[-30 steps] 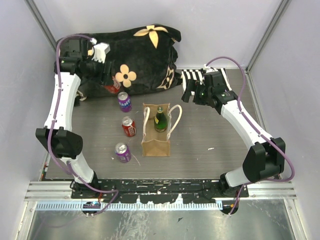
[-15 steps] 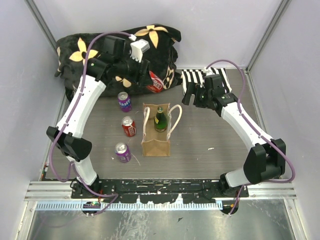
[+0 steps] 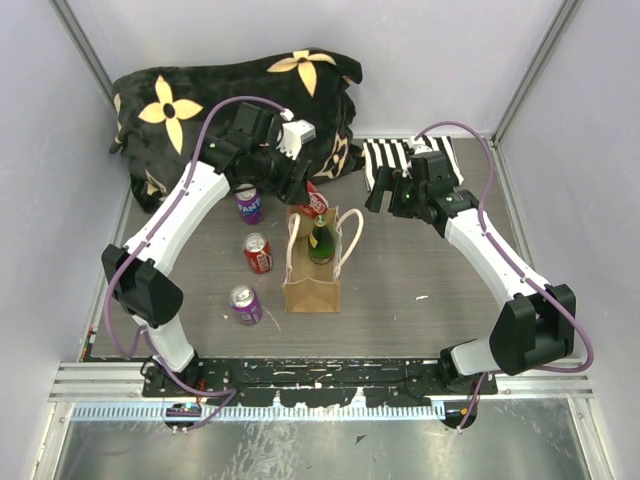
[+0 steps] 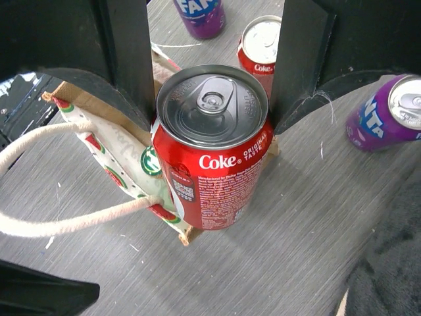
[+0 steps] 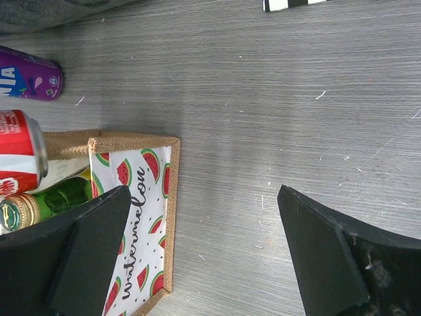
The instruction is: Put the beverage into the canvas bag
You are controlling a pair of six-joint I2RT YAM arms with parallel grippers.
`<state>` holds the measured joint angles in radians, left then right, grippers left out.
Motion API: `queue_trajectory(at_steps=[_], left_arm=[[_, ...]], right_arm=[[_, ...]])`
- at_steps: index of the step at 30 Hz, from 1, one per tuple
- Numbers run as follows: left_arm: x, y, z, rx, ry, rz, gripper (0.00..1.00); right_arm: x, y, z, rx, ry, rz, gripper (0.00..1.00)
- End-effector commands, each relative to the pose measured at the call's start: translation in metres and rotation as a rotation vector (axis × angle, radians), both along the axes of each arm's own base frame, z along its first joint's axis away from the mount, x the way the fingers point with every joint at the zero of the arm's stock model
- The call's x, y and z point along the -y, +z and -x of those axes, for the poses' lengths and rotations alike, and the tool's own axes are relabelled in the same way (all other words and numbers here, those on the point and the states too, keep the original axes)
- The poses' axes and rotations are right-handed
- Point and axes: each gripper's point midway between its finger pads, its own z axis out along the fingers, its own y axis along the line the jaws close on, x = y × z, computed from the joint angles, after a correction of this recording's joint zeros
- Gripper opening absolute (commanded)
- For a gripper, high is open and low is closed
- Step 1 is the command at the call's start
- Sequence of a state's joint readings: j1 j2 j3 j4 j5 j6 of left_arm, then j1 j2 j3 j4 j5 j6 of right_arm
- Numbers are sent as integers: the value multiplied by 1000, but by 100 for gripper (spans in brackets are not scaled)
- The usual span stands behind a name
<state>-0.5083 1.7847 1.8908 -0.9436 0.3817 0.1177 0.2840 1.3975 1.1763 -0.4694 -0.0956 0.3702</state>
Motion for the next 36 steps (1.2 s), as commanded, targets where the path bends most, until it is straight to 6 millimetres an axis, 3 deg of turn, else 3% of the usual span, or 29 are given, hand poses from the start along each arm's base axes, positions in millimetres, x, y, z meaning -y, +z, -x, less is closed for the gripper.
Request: queue_trajectory(at_steps=[1,13,36], left_arm=[[-9,33,16,108,-38,26,0],[-20,26,31,93,-52,-12,0],[-11,-48,44,-7,-82,-121,0]], right_arm=[[1,24,-5,86,-11,-26,100],[1,24,-5,85,-12,-24,100],[1,15,-5,70,-13,-25,100]])
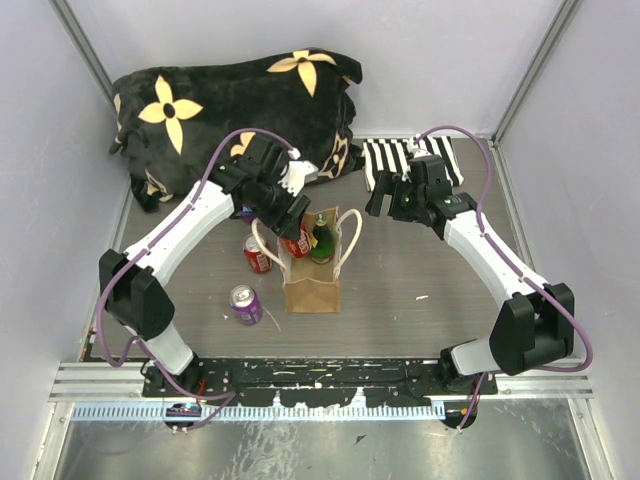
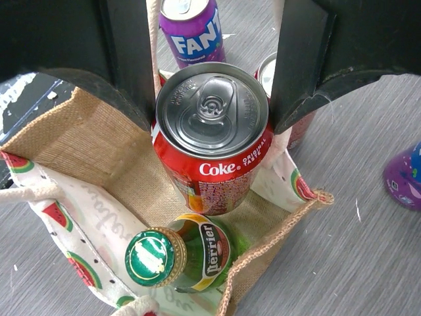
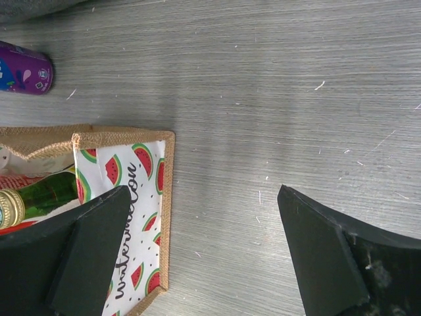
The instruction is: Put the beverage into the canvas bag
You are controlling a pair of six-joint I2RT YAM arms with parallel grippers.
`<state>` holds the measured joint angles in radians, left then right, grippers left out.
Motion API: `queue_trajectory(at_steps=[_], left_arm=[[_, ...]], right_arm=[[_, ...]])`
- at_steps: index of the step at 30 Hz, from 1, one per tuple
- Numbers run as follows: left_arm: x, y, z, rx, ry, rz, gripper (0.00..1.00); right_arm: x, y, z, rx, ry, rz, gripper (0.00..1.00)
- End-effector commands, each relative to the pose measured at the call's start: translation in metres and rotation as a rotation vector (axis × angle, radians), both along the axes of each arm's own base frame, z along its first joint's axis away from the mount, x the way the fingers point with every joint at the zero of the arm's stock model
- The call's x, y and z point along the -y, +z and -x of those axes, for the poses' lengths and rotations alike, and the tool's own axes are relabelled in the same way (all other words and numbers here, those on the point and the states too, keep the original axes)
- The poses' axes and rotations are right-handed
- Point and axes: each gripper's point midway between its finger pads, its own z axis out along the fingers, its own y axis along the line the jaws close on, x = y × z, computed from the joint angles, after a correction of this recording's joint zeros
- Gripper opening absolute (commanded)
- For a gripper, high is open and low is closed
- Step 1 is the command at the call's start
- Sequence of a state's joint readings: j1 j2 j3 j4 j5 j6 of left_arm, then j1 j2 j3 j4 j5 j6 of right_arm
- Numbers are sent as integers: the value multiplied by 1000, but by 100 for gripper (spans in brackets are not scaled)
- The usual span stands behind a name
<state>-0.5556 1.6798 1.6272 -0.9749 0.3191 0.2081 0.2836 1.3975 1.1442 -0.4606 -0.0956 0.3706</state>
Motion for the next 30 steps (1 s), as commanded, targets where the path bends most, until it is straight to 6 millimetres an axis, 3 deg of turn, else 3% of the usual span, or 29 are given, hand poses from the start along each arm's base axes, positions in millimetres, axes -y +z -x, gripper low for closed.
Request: queue_trajectory(at_steps=[1,23,30], left_arm=[[13,8,-10,80,0,43,0],[25,-42,-36,132,140,13,0],[24,-60,-36,120,170,5,0]], right_arm=[[0,27,-9,93,-11,-31,100],[-1,29,-11,91,-4,-29,100],[-1,29,-11,87,0,-28,100]])
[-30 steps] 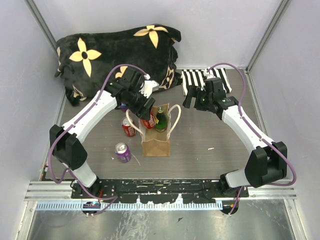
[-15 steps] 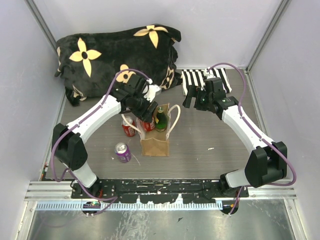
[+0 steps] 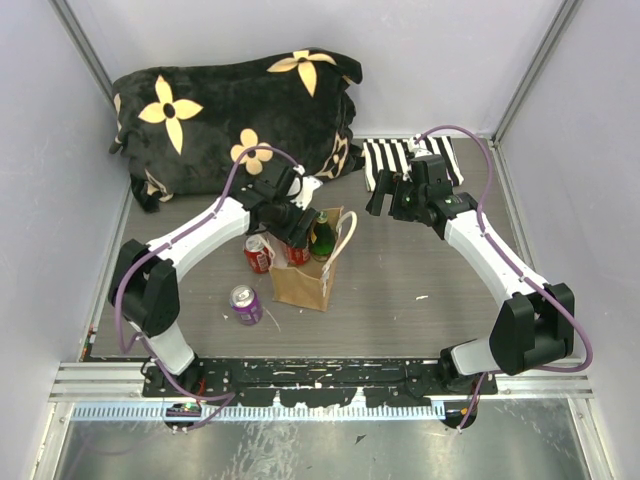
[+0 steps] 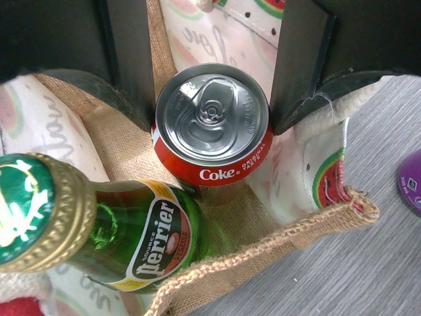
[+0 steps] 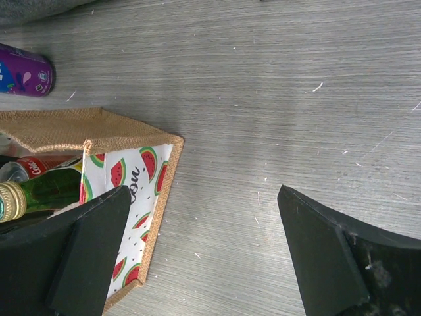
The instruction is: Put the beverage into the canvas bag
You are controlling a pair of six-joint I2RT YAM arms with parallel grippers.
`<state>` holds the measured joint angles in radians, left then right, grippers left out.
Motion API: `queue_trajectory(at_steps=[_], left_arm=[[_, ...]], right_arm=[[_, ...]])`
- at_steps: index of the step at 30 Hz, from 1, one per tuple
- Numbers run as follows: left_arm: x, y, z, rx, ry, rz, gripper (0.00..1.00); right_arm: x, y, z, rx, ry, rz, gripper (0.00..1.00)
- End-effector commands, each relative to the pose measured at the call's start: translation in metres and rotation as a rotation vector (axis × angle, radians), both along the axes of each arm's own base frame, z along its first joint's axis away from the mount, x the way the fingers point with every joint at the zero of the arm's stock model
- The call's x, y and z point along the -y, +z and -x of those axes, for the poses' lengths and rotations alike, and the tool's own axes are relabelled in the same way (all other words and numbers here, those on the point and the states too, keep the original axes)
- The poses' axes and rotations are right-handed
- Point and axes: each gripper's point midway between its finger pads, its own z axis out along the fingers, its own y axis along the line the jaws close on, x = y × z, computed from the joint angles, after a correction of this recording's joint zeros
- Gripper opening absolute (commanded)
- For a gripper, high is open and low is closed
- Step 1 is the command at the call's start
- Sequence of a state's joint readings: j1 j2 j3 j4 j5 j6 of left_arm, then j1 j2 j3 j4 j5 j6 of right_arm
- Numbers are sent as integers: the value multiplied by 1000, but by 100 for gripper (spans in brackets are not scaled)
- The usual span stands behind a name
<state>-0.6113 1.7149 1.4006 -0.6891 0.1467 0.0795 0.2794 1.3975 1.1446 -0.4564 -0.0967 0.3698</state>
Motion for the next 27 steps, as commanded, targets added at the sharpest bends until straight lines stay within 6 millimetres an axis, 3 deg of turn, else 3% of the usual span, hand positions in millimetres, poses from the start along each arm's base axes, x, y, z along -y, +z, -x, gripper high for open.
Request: queue_trajectory(at_steps=[1,11,13,15,18,25,27], left_arm=[[15,6,-19,83,27,66,0],[21,-9,-8,47,22,56,1],[21,-11,-6,40,18,51,12],[22,-13,-4,33,15,46,33],[21,-12,-3,31,15,41,56],[19,-6,0,33,12,43,78],[20,-4,2,31,10,50,81]], right_arm=[[-3,28,-9,82,5,-27,100],[-3,28,-11,81,5,-31,100],[-3,28,-10,80,6,-31,100],[-3,29,-10,81,6,-29,100],[-3,29,-10,80,7,-28,100],[-5,28,-11,77,12,-33,100],[-5,28,-11,76,13,-33,100]])
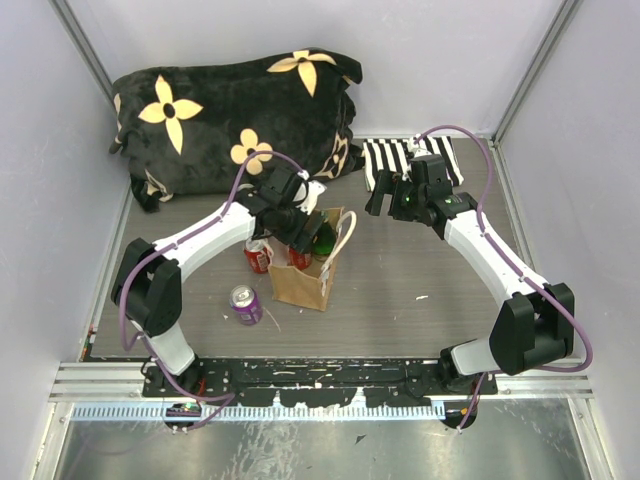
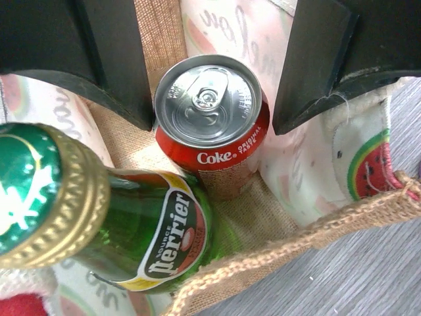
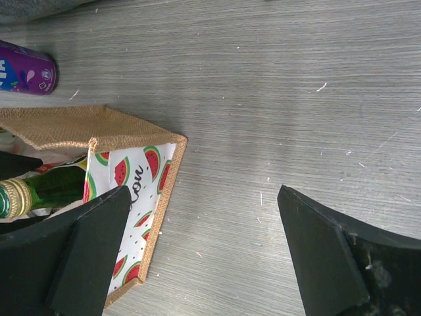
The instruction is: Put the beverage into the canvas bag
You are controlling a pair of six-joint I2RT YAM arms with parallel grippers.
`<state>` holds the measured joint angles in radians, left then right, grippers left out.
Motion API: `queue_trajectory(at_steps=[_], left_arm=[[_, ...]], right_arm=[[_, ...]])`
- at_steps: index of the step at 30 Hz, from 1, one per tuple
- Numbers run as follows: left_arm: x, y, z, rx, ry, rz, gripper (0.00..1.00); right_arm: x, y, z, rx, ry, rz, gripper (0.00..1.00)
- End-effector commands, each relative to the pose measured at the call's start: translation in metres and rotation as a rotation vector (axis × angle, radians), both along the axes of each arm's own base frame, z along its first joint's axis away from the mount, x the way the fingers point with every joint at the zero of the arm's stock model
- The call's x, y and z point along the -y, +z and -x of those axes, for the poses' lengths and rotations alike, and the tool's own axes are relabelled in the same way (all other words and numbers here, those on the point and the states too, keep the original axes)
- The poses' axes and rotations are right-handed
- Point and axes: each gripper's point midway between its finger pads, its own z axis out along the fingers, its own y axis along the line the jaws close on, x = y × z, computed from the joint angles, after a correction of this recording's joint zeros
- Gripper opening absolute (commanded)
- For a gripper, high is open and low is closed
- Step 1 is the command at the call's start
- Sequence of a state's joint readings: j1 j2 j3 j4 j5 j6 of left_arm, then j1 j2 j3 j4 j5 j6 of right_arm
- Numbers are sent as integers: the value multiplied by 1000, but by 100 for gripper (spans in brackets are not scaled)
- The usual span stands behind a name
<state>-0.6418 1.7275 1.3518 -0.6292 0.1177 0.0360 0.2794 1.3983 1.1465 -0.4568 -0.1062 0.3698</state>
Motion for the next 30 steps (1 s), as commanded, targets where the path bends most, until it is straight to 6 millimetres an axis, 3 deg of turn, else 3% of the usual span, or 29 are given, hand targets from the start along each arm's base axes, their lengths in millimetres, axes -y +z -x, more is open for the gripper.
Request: queue_trajectory(at_steps=[1,10,23,25,30], left_arm=[[12,14,-2,34,-12,59,82],[17,42,3,44,-1,108,87],[0,94,-8,199,97,133,87],[1,119,-13,256,106,171,88],[-15,220,-37,497,146,271,94]], right_arm=[[-3,27,-11,76,6,-28,100],[-5,26,-10,71,7,-34,100],[-7,27,-11,70,3,-55,100],[-7,27,-11,72,4,-54,100],[-6,26,-10,68,4,-52,100]])
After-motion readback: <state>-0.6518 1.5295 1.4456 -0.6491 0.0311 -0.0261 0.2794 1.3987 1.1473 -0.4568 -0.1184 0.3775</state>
